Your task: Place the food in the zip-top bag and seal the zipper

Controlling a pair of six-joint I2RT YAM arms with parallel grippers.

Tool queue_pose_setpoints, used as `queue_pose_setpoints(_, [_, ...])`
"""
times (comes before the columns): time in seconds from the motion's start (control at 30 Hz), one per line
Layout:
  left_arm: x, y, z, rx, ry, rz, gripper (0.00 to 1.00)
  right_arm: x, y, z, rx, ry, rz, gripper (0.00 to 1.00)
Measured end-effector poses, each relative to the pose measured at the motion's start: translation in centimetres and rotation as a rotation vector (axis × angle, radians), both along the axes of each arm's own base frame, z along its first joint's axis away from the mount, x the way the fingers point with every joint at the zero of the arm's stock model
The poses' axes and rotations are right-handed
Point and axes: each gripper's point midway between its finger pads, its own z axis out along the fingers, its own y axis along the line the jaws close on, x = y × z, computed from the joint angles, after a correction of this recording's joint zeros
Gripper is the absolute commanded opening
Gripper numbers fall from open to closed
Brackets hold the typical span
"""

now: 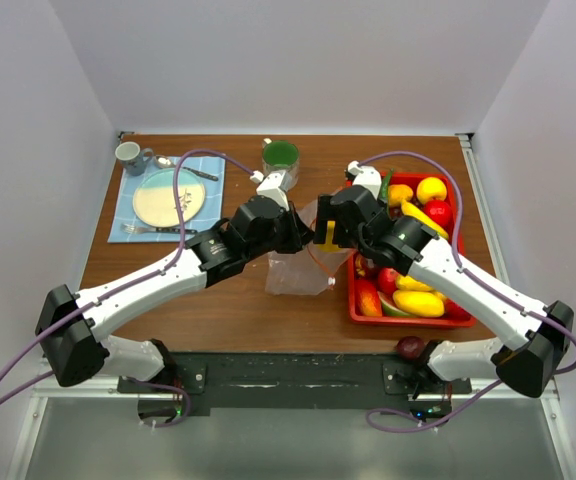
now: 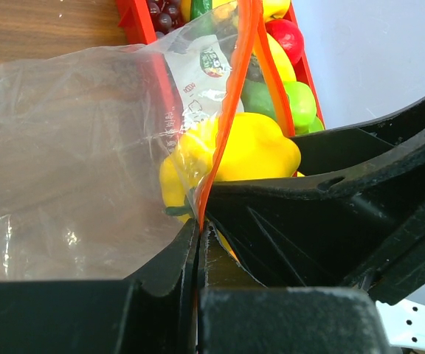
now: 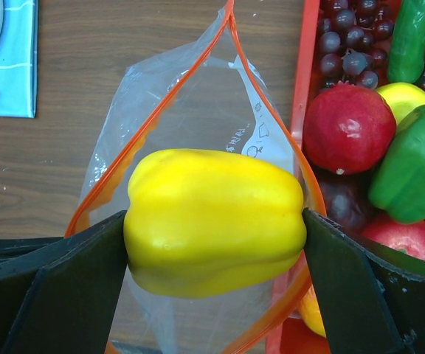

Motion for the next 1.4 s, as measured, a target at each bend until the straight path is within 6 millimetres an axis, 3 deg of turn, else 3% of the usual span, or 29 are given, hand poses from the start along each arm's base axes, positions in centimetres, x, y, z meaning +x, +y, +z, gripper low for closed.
queue_pose_setpoints(0.93, [-0.2,0.1,-0.7,0.008,0.014,-0.004,0.00,0.0,0.9,0.8,0.026,-0.008,0.046,0.99])
queue_pose_setpoints(1.1, [-0.3,0.2,-0.4,0.000,0.010,-0.005,0.00,0.4,0.2,0.7,-0.008,-0.016,0.012,0.99])
queue_pose_setpoints(1.4, [-0.4,0.2,0.7,-0.028,-0.011,-0.009,0.00,0.6,0.9,1.8,0.030,-0.023,0.029,0.99])
